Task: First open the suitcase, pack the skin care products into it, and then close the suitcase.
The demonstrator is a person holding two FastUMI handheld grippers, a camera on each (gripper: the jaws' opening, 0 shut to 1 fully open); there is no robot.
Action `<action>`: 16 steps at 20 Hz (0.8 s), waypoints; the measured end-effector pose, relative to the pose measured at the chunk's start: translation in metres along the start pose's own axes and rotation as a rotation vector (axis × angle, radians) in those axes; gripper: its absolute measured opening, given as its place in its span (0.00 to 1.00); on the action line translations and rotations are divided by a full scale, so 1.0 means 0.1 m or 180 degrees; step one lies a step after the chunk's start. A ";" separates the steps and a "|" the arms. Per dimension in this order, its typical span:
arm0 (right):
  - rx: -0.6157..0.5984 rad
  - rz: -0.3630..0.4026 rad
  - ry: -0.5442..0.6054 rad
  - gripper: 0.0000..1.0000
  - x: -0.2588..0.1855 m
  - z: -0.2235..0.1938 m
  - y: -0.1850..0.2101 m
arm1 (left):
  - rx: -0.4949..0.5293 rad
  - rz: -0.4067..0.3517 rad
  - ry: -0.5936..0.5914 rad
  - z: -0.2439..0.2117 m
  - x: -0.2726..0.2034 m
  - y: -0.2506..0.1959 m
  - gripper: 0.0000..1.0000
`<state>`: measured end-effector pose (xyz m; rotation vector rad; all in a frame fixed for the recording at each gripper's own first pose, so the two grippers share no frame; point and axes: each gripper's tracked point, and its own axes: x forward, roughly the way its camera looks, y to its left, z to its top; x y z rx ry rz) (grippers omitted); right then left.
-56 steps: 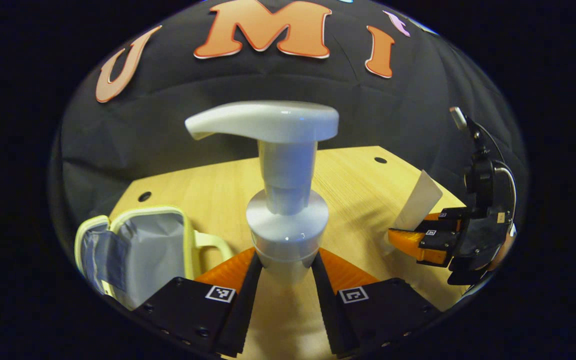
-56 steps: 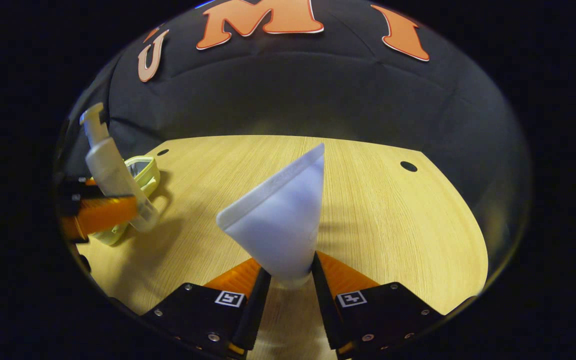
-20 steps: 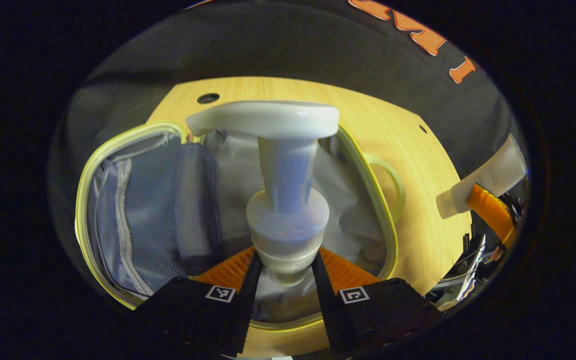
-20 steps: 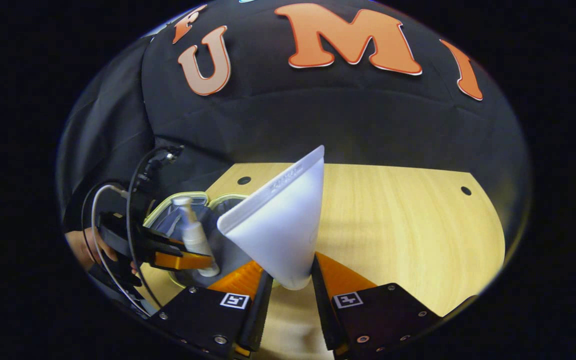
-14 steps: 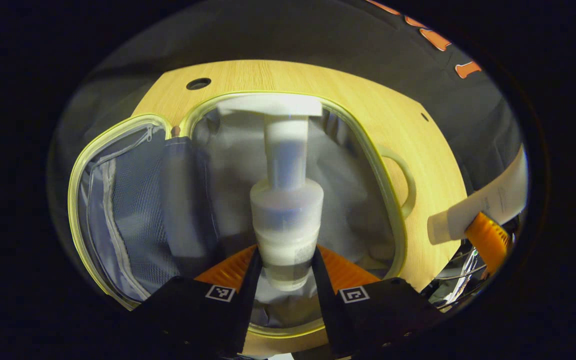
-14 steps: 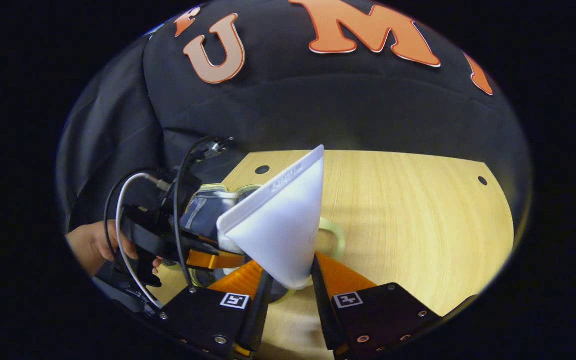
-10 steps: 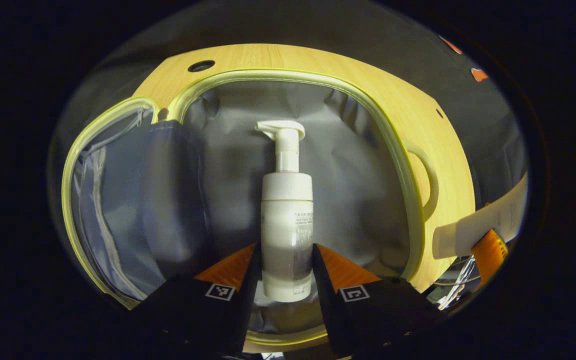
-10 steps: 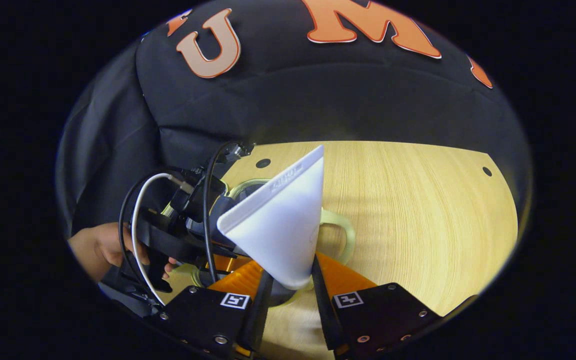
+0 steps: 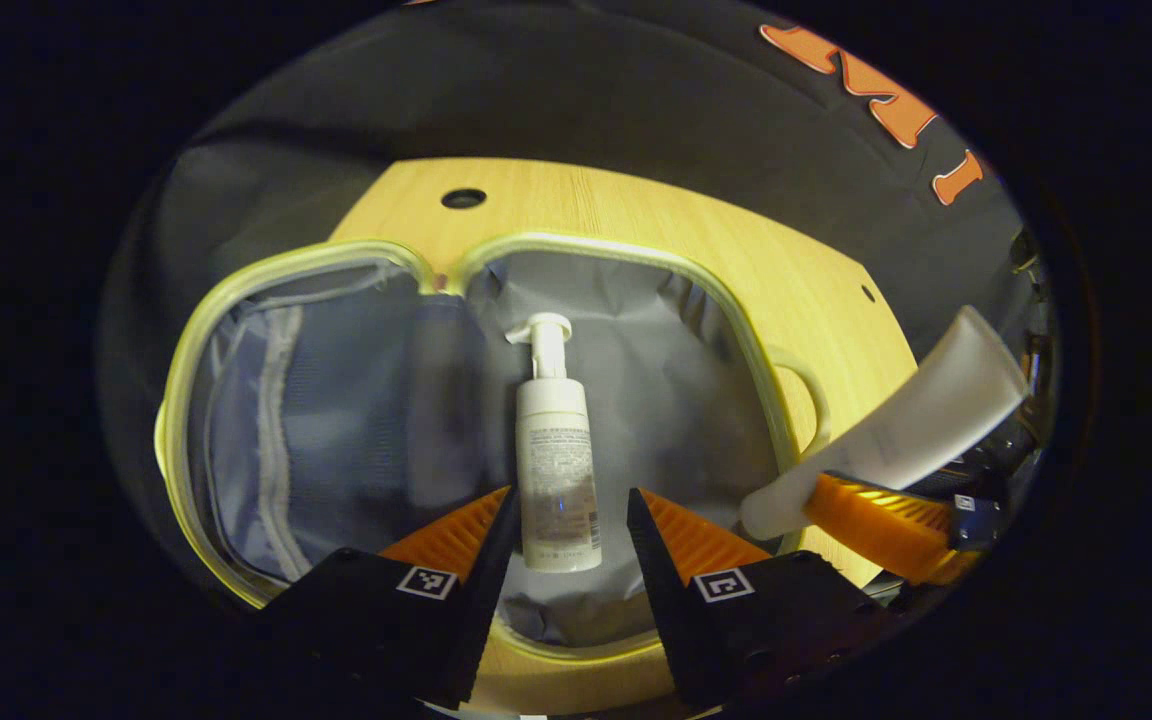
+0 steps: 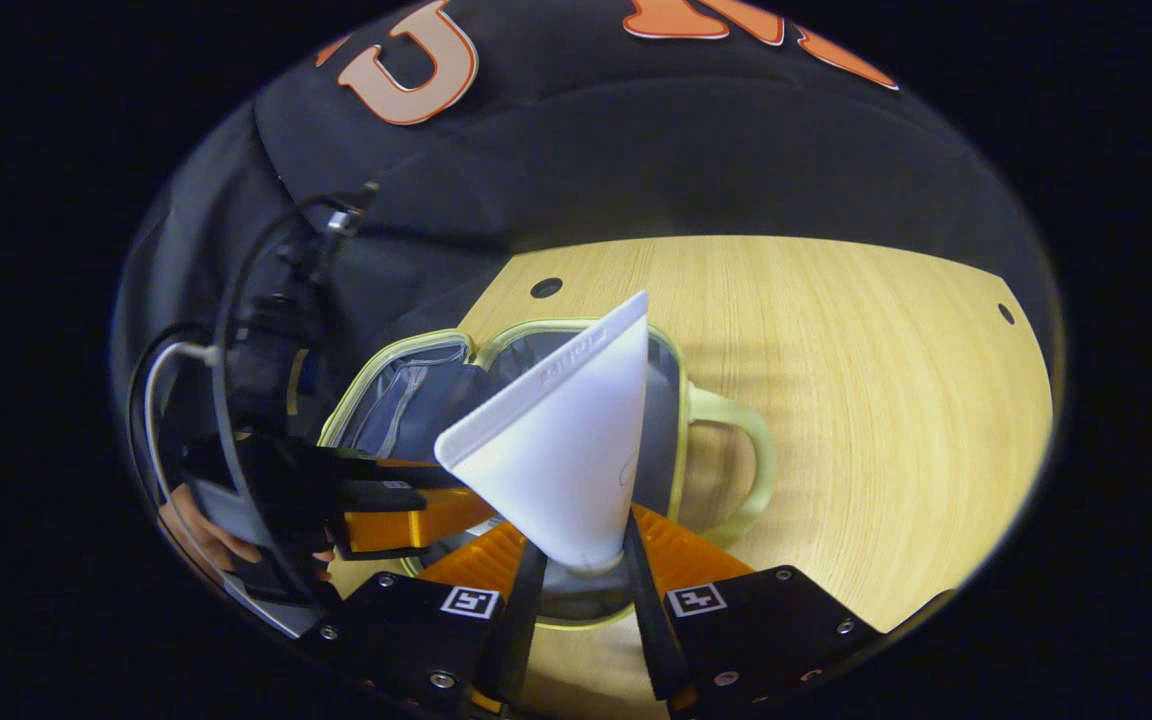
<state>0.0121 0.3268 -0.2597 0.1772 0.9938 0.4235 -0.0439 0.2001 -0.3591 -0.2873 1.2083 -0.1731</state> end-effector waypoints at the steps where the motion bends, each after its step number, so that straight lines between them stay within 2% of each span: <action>1: -0.0001 0.0024 0.0072 0.47 0.04 -0.03 0.01 | -0.0006 0.0024 -0.0110 0.04 -0.11 0.09 0.72; 2: -0.0013 0.0027 0.0126 0.47 0.08 -0.05 0.00 | -0.0003 0.0092 -0.0204 0.07 -0.24 0.20 0.77; 3: -0.0038 0.0030 0.0197 0.52 0.12 -0.07 0.03 | 0.0004 0.0151 -0.0346 0.11 -0.36 0.30 0.76; 4: -0.0050 0.0025 0.0264 0.52 0.16 -0.10 0.04 | 0.0002 0.0226 -0.0491 0.16 -0.52 0.41 0.79; 5: -0.0041 0.0035 0.0345 0.47 0.20 -0.15 0.06 | -0.0005 0.0327 -0.0632 0.21 -0.67 0.52 0.81; 6: -0.0005 0.0032 0.0422 0.47 0.24 -0.18 0.07 | -0.0039 0.0418 -0.0731 0.24 -0.82 0.63 0.83; 7: 0.0032 0.0027 0.0503 0.47 0.29 -0.24 0.08 | -0.0086 0.0509 -0.0817 0.28 -0.93 0.73 0.78; 8: 0.0060 0.0004 0.0584 0.47 0.34 -0.27 0.07 | -0.0125 0.0574 -0.0865 0.29 -1.07 0.83 0.78; 9: 0.0069 0.0000 0.0660 0.47 0.38 -0.31 0.06 | -0.0164 0.0638 -0.0926 0.30 -1.22 0.92 0.83; 10: 0.0068 -0.0031 0.0750 0.52 0.43 -0.35 0.05 | -0.0203 0.0685 -0.0928 0.29 -1.35 1.02 0.83; 11: 0.0093 -0.0044 0.0850 0.47 0.46 -0.39 0.04 | -0.0255 0.0778 -0.0920 0.27 -1.47 1.13 0.83; 14: 0.0419 -0.0139 0.0951 0.47 0.60 -0.30 -0.01 | -0.0426 0.1057 -0.0975 0.16 -1.70 1.58 0.83; 16: 0.0490 -0.0163 0.1007 0.47 0.70 -0.32 -0.04 | -0.0535 0.1204 -0.1053 0.14 -1.85 1.81 0.83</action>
